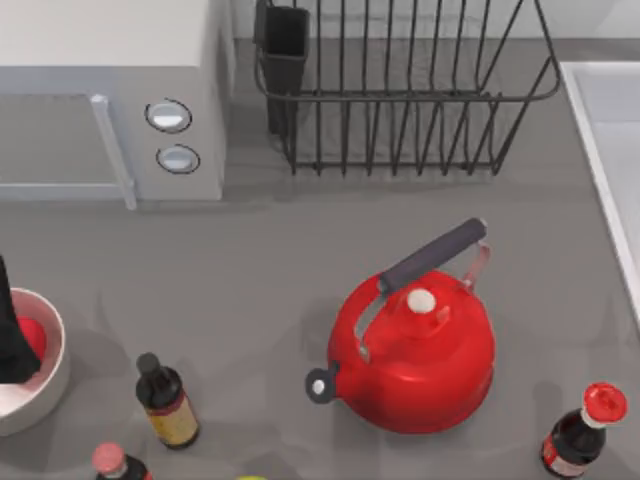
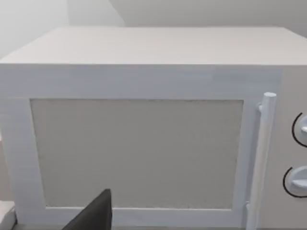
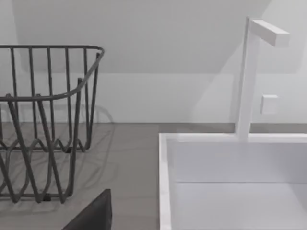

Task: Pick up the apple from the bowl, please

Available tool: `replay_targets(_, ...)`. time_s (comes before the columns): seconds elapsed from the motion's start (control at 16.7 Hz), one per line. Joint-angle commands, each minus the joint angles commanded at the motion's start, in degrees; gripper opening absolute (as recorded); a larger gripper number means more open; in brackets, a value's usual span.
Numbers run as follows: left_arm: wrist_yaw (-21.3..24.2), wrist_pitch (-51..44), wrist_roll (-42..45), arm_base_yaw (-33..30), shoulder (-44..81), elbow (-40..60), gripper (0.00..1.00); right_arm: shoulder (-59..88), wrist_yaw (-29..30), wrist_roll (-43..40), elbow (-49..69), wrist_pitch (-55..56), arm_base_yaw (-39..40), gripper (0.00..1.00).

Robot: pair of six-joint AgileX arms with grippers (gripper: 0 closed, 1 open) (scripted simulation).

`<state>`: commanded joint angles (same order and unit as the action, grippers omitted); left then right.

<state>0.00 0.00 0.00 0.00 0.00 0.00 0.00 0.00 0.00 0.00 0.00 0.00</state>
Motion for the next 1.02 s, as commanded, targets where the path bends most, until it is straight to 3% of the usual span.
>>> replay_targets(0.42,0.0,-7.4,0.3,0.1,9.3,7.7,1.0,0.0,0.0,0.0,0.0,0.0,0.0,1.0)
replay_targets(1.02,0.0,-40.2,1.5,0.7,59.4,41.7,1.0,0.0,0.0,0.0,0.0,0.0,0.0,1.0)
